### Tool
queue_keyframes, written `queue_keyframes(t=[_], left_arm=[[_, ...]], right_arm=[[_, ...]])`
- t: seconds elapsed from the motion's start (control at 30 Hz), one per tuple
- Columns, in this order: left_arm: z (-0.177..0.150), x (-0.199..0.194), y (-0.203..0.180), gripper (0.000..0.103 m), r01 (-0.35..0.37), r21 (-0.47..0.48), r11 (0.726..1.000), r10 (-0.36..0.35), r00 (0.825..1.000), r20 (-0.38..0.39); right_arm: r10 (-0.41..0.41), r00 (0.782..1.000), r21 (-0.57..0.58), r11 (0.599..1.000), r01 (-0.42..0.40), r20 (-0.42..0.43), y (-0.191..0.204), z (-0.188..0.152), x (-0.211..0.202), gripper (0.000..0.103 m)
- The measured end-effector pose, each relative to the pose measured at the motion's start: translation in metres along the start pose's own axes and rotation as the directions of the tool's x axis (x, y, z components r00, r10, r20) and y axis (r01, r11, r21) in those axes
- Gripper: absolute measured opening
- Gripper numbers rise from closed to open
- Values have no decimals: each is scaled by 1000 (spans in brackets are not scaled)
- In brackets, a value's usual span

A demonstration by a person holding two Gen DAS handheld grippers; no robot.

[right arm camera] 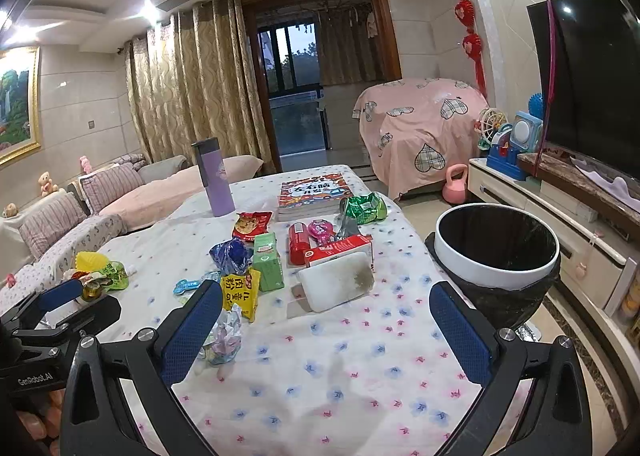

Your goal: Collect trash

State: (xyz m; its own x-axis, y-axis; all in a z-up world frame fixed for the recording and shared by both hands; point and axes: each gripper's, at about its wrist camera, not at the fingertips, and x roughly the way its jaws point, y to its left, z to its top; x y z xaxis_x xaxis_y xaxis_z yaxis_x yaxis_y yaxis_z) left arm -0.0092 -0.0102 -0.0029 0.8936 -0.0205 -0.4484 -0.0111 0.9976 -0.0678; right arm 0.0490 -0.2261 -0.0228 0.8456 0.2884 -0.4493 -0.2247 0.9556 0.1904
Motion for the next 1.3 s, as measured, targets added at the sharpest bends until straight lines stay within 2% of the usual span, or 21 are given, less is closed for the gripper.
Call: queue_keyframes(t=[0.4,0.67,0.93,1.13,1.3], left_arm=[[0,1,-1,103,6,-1,1000,-6,1000,-6],[-3,10,1,103,20,-8,1000,-20,999,-38],[-6,36,3,103,52,-22,998,-54,990,-133],[-10,63,-2,92,81,-32,996,-86,973,-212],[-14,85,-4,87,99,-33,994,-105,958,-268]], right_arm=[[3,1000,1,1000,-3,-3,1,0,0,103],[19,1000,11,1000,-18,-15,-1,0,4,103],[54,997,26,998,-53,-45,-13,4,20,103],[87,991,38,996,-84,-98,-20,5,43,102],[108,977,35,994,-104,-185,-21,1,82,99]])
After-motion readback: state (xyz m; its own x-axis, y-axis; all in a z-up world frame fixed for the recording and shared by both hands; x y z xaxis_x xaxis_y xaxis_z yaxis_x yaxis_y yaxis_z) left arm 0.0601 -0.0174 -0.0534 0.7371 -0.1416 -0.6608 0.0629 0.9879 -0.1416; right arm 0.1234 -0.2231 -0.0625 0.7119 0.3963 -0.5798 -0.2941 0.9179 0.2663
